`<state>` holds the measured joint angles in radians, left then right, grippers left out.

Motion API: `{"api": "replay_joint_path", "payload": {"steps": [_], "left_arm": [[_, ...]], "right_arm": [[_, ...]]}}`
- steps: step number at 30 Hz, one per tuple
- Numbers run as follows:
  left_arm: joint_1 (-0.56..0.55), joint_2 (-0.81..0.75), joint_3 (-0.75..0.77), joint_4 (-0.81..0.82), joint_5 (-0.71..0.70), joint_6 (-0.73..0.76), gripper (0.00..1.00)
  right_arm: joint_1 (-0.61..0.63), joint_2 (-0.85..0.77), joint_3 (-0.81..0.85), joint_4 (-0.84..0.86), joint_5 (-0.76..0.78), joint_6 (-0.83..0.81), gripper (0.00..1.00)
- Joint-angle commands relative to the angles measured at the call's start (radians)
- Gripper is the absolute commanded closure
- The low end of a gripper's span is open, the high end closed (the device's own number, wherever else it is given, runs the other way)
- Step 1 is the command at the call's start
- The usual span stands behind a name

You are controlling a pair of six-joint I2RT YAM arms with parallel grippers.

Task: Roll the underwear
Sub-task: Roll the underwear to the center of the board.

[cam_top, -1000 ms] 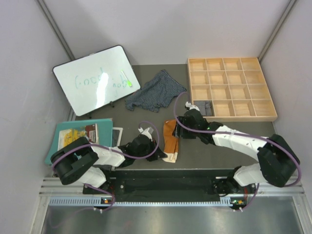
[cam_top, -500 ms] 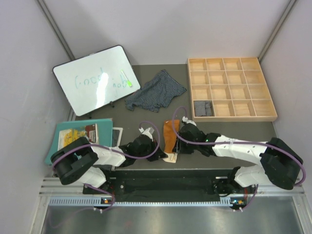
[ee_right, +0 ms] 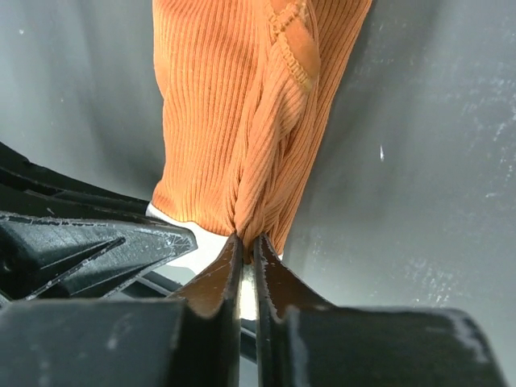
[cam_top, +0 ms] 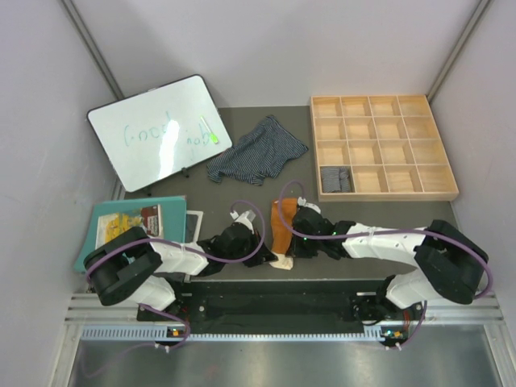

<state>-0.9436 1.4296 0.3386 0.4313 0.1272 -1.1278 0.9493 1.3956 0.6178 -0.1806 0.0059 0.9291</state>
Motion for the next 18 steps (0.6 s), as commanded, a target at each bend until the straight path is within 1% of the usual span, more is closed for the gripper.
{"api": "replay_joint_path", "payload": {"steps": [1,2,5,6,9,12,14,15,16,17,18], "left_arm": [[-0.021,0.000,-0.006,-0.131,0.017,0.014,0.96],[-0.023,-0.009,-0.006,-0.140,0.011,0.013,0.89],[-0.021,-0.040,-0.012,-0.166,-0.015,0.011,0.77],[-0.021,-0.046,-0.015,-0.166,-0.021,0.010,0.72],[-0.021,-0.034,-0.023,-0.141,-0.020,0.010,0.68],[-0.021,0.018,-0.027,-0.059,0.012,0.002,0.67],[-0.021,0.052,-0.026,-0.014,0.044,-0.004,0.73],[-0.021,0.081,-0.020,0.019,0.054,-0.010,0.78],[-0.020,0.095,-0.016,0.032,0.064,-0.010,0.93],[-0.018,0.106,-0.010,0.037,0.086,-0.010,0.99],[-0.012,0.117,0.002,0.029,0.095,-0.003,1.00]], "right_arm": [[0.028,0.054,0.013,0.010,-0.017,0.017,1.00],[0.028,0.059,0.011,0.001,-0.014,0.016,1.00],[0.028,0.060,-0.003,0.003,-0.009,0.023,1.00],[0.029,0.059,-0.007,0.006,-0.009,0.020,1.00],[0.028,0.060,-0.012,0.024,-0.014,0.020,1.00],[0.028,0.062,-0.016,0.044,-0.021,0.019,1.00],[0.028,0.059,-0.020,0.047,-0.026,0.013,1.00],[0.029,0.053,-0.021,0.056,-0.027,0.010,1.00],[0.028,0.046,-0.024,0.058,-0.029,0.004,1.00],[0.028,0.042,-0.024,0.056,-0.027,-0.010,1.00],[0.028,0.033,-0.024,0.053,-0.024,-0.022,0.97]]}}
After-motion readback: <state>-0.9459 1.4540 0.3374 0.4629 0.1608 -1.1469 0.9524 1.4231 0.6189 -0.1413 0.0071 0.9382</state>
